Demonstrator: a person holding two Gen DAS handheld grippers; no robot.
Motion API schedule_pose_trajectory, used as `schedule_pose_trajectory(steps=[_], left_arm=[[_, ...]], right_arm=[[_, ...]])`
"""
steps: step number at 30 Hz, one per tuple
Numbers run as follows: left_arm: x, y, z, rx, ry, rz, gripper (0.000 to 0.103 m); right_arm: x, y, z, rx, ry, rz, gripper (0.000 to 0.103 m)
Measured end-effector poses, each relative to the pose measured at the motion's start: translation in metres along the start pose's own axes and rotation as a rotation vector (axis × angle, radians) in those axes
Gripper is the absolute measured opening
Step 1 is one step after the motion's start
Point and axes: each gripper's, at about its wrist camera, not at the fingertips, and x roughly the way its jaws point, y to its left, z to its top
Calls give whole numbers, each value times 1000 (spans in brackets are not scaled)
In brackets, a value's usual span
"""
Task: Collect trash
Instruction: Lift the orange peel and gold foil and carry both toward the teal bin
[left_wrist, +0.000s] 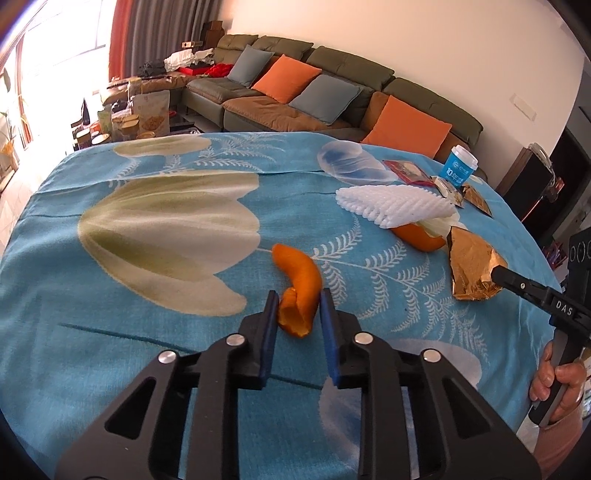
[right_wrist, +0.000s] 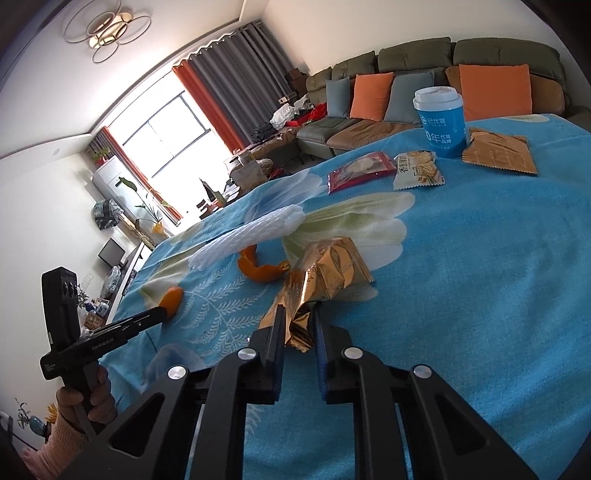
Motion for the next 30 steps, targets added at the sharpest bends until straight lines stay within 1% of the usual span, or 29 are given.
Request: schedule_pose_trajectory(steps=[11, 23, 30], left_arm=[[-32, -10, -15, 54, -59, 7, 19], [-71, -2, -34, 28, -97, 0, 19], [-95, 4, -46, 18, -122, 14, 19]], right_arm=[[-12, 5, -2, -17, -33, 29, 12], [-24, 23, -8, -55, -48, 77, 12], [-23, 46, -14, -104, -39, 138, 12]])
